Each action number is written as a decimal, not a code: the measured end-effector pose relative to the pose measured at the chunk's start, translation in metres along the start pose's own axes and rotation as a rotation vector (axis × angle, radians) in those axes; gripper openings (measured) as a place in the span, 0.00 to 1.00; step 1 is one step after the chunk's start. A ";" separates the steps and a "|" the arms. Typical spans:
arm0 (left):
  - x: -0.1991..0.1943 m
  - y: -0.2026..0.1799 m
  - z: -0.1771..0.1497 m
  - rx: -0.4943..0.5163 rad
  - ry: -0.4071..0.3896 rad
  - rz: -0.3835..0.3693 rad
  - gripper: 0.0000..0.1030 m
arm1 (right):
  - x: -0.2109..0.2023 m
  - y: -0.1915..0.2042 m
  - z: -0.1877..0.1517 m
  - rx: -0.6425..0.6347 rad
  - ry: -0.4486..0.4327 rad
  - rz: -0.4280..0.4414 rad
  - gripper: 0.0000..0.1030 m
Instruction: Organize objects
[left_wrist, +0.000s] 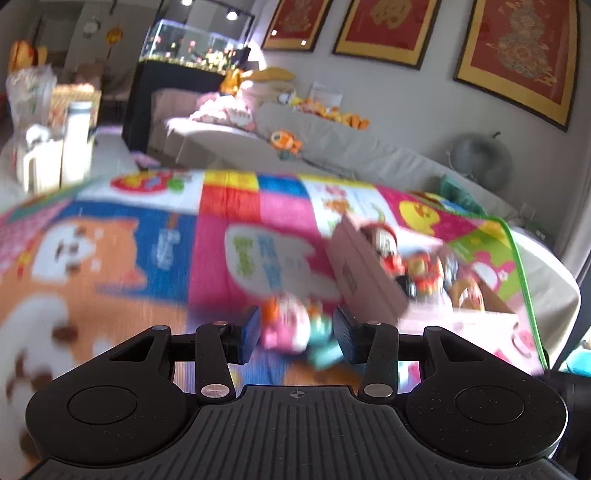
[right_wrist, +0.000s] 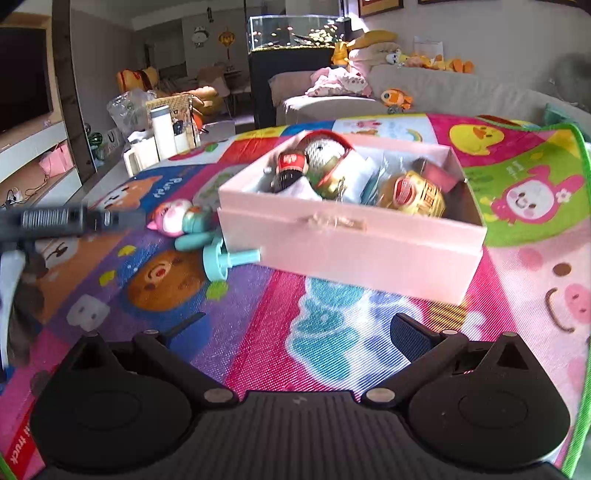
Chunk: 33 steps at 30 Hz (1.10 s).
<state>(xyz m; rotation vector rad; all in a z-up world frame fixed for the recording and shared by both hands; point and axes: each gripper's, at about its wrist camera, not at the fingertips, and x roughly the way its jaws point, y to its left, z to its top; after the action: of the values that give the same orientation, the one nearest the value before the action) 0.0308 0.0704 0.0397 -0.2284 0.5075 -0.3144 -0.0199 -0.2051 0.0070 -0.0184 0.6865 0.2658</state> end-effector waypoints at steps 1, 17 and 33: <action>0.006 -0.001 0.007 0.015 0.001 -0.012 0.46 | 0.000 0.000 0.001 0.000 0.003 0.000 1.00; 0.046 -0.001 0.002 0.051 0.267 -0.109 0.46 | 0.004 -0.015 0.004 0.092 0.026 0.041 1.00; -0.013 -0.065 -0.009 0.297 0.190 -0.209 0.45 | 0.002 -0.016 0.003 0.112 0.009 0.007 1.00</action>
<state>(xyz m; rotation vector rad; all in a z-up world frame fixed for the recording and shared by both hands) -0.0006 0.0133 0.0564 0.0390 0.6182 -0.6137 -0.0125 -0.2203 0.0076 0.0896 0.7097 0.2337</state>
